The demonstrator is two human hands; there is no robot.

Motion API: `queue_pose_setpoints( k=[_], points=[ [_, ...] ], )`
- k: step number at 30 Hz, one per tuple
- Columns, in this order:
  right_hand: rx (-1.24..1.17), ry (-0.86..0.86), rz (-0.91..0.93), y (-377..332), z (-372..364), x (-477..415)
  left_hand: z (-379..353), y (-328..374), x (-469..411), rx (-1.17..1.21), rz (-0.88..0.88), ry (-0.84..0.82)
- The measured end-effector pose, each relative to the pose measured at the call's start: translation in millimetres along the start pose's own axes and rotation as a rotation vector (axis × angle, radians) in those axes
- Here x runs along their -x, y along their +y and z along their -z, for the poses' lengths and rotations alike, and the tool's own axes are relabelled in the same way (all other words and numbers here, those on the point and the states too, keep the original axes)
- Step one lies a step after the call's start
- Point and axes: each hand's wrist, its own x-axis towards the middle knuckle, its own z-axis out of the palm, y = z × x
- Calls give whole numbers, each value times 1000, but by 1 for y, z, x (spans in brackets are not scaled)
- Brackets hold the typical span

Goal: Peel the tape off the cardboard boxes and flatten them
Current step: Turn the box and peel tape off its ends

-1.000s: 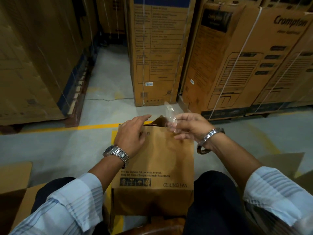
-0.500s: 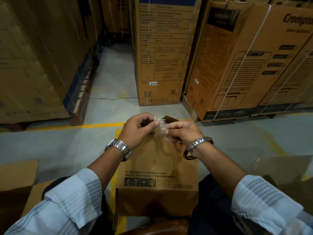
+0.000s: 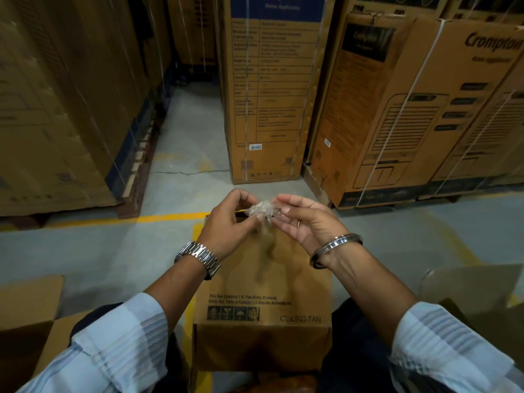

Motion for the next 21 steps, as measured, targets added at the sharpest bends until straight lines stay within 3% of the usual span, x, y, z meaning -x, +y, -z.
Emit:
queue_pose_setpoints(
  k=[9, 12, 15, 18, 21],
  points=[
    [430, 164, 299, -14, -14, 7, -4, 35, -10, 128, 22, 111],
    [413, 76, 262, -18, -18, 13, -7, 36, -12, 132, 19, 149],
    [364, 177, 256, -20, -17, 13, -13, 44, -10, 128, -8, 104],
    [195, 266, 185, -27, -11, 12, -12, 50, -4, 232, -24, -90],
    [234, 258, 148, -29, -3, 14, -9, 48, -6, 158, -86, -51]
  ],
)
